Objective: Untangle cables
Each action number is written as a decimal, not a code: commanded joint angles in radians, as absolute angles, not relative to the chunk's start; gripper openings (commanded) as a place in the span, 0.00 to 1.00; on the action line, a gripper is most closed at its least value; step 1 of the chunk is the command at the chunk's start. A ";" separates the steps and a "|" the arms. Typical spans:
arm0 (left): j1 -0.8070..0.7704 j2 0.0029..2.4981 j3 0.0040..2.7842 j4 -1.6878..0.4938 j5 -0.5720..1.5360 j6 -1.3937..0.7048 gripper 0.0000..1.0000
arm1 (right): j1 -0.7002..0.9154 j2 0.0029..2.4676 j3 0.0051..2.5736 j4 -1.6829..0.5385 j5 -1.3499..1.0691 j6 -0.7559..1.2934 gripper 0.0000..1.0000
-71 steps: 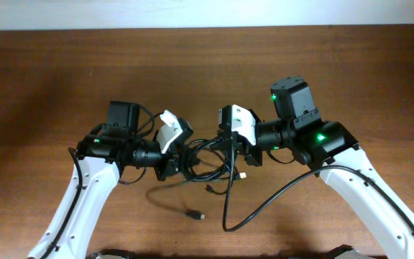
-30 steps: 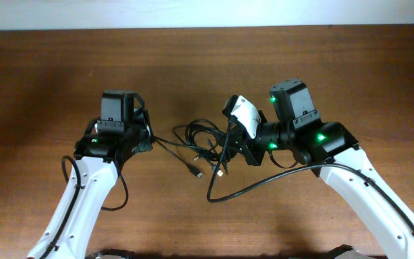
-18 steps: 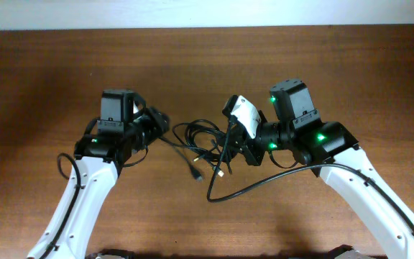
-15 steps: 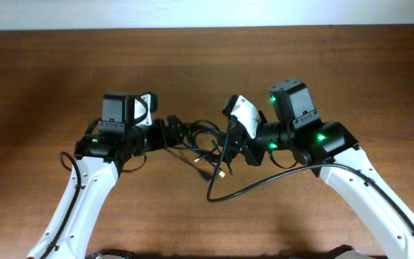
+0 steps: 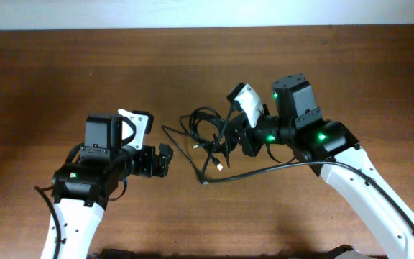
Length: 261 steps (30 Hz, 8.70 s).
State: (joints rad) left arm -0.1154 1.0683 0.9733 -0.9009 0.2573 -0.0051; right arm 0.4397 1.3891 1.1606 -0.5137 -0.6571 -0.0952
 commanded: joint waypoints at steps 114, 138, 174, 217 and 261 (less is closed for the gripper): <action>-0.357 0.875 0.979 -0.591 0.106 -0.142 0.00 | 0.431 1.377 1.180 -0.683 -0.487 0.118 0.58; -0.357 0.876 0.979 -0.566 0.233 -0.419 0.00 | 0.431 1.377 1.180 -0.623 -0.691 -0.006 0.53; -0.357 0.915 0.979 -0.609 0.094 -0.286 0.99 | 0.430 1.377 1.180 -0.484 -0.917 -0.007 0.04; -0.357 0.922 0.979 -0.637 0.494 0.241 0.51 | 0.432 1.377 1.180 -0.219 -1.192 0.397 0.04; -0.357 1.113 0.979 -0.559 0.224 -0.008 0.33 | 0.430 1.415 1.180 -0.585 -0.547 0.327 0.77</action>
State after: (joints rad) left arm -0.3553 1.0389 0.9615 -0.5381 0.1516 0.0502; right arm 0.4324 1.4090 1.1797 -0.5762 -0.5800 0.3183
